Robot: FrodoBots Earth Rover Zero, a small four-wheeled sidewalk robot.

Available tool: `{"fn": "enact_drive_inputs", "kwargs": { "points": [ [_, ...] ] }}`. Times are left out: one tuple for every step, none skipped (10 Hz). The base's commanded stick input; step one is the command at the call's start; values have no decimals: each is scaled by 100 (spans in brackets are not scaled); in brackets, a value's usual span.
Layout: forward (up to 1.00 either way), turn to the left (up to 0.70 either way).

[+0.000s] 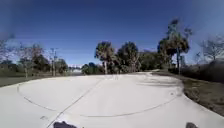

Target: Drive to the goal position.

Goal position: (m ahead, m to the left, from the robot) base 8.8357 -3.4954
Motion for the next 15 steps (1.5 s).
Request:
{"fn": "enact_drive_inputs", "kwargs": {
  "points": [
    [100, -40],
    [100, -40],
    [100, -35],
    [100, -33],
    [100, -25],
    [100, -16],
    [100, -12],
    [100, -14],
    [100, -25],
    [100, 0],
    [100, 0],
    [100, 0],
    [100, 0],
    [100, 0],
    [100, 0]
  ]
}}
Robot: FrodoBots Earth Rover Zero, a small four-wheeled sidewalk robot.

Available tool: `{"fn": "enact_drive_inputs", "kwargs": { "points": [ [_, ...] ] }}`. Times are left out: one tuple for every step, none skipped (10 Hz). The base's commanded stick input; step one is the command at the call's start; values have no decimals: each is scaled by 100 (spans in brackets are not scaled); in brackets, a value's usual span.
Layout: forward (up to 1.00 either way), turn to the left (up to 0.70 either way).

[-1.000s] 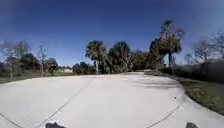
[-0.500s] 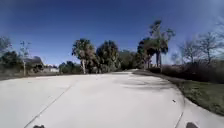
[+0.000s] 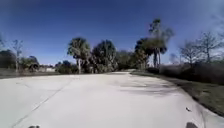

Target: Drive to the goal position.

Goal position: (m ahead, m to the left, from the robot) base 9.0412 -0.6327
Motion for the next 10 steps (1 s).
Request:
{"fn": "enact_drive_inputs", "kwargs": {
  "points": [
    [100, 1],
    [100, 2],
    [100, 4],
    [100, 6],
    [100, 17],
    [100, 9],
    [100, 3],
    [100, 2],
    [100, 0],
    [100, 0]
  ]
}}
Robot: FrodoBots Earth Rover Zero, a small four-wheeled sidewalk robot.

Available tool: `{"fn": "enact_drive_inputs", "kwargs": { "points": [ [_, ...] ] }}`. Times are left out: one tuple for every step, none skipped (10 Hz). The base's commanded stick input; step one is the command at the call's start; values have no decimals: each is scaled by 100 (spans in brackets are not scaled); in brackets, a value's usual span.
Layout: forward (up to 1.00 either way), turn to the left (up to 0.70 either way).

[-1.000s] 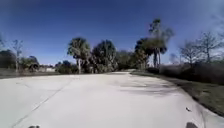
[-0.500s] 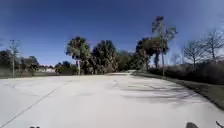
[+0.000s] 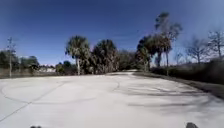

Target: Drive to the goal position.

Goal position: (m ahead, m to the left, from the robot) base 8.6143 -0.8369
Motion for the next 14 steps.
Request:
{"fn": "enact_drive_inputs", "kwargs": {
  "points": [
    [100, 0],
    [100, -9],
    [100, -16],
    [100, -21],
    [100, -10],
    [100, -6],
    [100, -17],
    [100, -13],
    [100, -4],
    [100, -3],
    [100, -2],
    [100, -8],
    [100, -13],
    [100, -10]
  ]
}}
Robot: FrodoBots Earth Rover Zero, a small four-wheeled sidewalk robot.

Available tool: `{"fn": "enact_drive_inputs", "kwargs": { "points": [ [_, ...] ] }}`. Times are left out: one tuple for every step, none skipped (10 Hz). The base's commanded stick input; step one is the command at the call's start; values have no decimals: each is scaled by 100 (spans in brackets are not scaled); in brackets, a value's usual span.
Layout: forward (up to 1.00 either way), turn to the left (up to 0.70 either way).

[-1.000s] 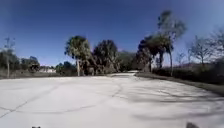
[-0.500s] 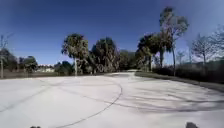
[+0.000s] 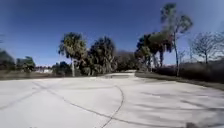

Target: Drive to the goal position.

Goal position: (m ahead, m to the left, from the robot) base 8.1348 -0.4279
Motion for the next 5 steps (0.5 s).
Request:
{"fn": "enact_drive_inputs", "kwargs": {
  "points": [
    [100, -5],
    [100, -1],
    [100, 0],
    [100, 0],
    [100, -2]
  ]
}}
